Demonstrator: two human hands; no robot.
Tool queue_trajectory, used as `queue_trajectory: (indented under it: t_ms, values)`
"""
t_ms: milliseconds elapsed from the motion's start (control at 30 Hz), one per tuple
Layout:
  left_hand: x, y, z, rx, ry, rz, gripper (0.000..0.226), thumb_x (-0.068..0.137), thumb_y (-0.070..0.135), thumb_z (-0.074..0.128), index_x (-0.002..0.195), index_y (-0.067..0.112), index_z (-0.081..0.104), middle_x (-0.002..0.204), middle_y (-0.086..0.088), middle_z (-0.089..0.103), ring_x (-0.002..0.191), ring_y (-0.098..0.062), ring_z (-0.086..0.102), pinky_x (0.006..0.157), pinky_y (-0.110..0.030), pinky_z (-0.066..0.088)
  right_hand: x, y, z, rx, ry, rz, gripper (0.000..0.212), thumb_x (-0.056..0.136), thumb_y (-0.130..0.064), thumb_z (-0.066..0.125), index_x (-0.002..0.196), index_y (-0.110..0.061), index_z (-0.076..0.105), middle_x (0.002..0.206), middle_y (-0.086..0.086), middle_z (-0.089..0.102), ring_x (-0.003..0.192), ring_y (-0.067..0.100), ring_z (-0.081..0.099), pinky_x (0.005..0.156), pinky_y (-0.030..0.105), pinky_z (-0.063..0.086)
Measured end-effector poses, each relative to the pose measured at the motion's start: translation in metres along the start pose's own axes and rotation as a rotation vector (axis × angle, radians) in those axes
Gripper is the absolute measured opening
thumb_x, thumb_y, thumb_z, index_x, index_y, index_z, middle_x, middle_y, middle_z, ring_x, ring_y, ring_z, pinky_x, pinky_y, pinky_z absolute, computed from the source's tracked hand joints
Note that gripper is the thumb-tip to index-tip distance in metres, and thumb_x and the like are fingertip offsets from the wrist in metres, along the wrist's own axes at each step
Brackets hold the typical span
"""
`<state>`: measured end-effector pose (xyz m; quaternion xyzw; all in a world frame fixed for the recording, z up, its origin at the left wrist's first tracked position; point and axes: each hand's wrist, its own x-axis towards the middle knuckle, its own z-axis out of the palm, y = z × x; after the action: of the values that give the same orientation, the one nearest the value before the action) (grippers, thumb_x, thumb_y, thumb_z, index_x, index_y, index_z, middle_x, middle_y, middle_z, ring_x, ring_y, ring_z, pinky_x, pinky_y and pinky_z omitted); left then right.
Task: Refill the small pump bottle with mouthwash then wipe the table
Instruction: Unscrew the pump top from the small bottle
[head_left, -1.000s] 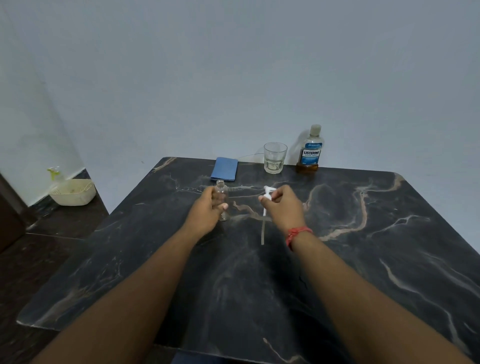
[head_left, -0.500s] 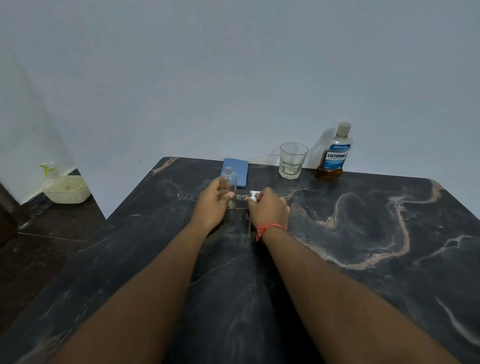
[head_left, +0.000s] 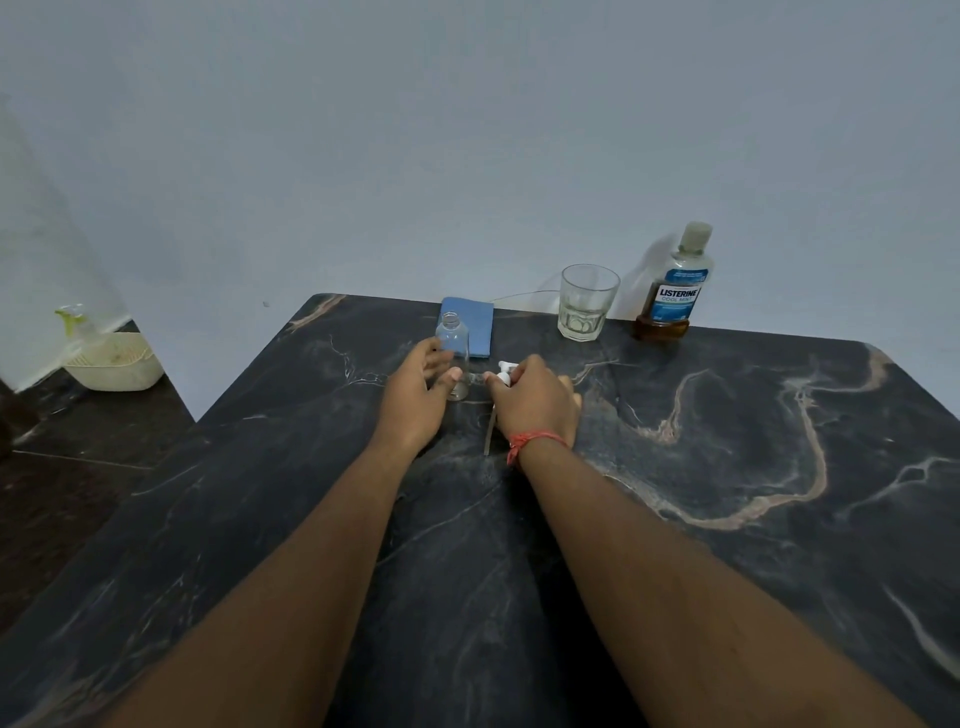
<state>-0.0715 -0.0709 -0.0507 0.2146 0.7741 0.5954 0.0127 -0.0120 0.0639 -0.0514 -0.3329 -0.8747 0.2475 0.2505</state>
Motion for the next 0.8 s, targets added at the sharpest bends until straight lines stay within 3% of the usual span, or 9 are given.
queue_trajectory:
  t_ms: [133, 200, 433, 567, 700, 800]
  values:
    - [0.000, -0.001, 0.000, 0.023, 0.002, -0.004, 0.049, 0.099, 0.011, 0.062, 0.145, 0.011, 0.047, 0.134, 0.003, 0.062, 0.119, -0.005, 0.057, 0.083, -0.001, 0.042, 0.000, 0.000, 0.000, 0.013, 0.006, 0.001, 0.037, 0.084, -0.060, 0.060, 0.093, -0.024, 0.058, 0.094, -0.004, 0.068, 0.101, 0.023, 0.054, 0.085, 0.040, 0.038]
    - [0.000, -0.001, 0.000, 0.030, 0.004, -0.007, 0.049, 0.098, 0.012, 0.063, 0.145, 0.012, 0.047, 0.134, 0.003, 0.062, 0.120, -0.005, 0.057, 0.081, 0.000, 0.042, 0.000, 0.000, -0.001, 0.019, 0.001, 0.003, 0.036, 0.084, -0.059, 0.060, 0.093, -0.024, 0.057, 0.094, -0.005, 0.067, 0.102, 0.023, 0.053, 0.086, 0.040, 0.038]
    - [0.000, -0.001, 0.000, 0.031, 0.010, -0.020, 0.052, 0.098, 0.015, 0.064, 0.146, 0.012, 0.046, 0.136, 0.002, 0.061, 0.124, -0.008, 0.056, 0.089, -0.008, 0.041, -0.001, 0.001, -0.001, 0.011, -0.004, 0.005, 0.036, 0.085, -0.058, 0.061, 0.096, -0.023, 0.057, 0.097, -0.003, 0.068, 0.104, 0.024, 0.053, 0.085, 0.039, 0.037]
    - [0.000, -0.001, 0.001, 0.022, 0.028, -0.030, 0.052, 0.098, 0.022, 0.064, 0.146, 0.013, 0.046, 0.136, 0.001, 0.061, 0.124, -0.010, 0.056, 0.103, -0.027, 0.046, -0.001, 0.000, -0.002, 0.018, -0.003, 0.011, 0.037, 0.084, -0.058, 0.061, 0.095, -0.023, 0.056, 0.098, -0.003, 0.067, 0.103, 0.023, 0.054, 0.085, 0.040, 0.039]
    - [-0.003, 0.005, 0.001, 0.039, 0.034, -0.039, 0.056, 0.100, 0.028, 0.062, 0.150, 0.013, 0.041, 0.142, 0.000, 0.057, 0.125, -0.007, 0.052, 0.100, -0.024, 0.040, -0.002, -0.001, -0.008, 0.026, -0.023, 0.002, 0.038, 0.086, -0.057, 0.059, 0.098, -0.021, 0.056, 0.103, -0.001, 0.062, 0.102, 0.023, 0.055, 0.088, 0.041, 0.042]
    - [-0.012, 0.010, 0.000, 0.063, 0.068, -0.060, 0.056, 0.101, 0.035, 0.058, 0.150, 0.014, 0.040, 0.147, -0.001, 0.054, 0.133, -0.014, 0.049, 0.107, -0.030, 0.038, -0.004, 0.004, -0.023, 0.102, -0.042, -0.015, 0.033, 0.090, -0.050, 0.058, 0.097, -0.019, 0.054, 0.104, 0.001, 0.056, 0.099, 0.023, 0.054, 0.089, 0.043, 0.048]
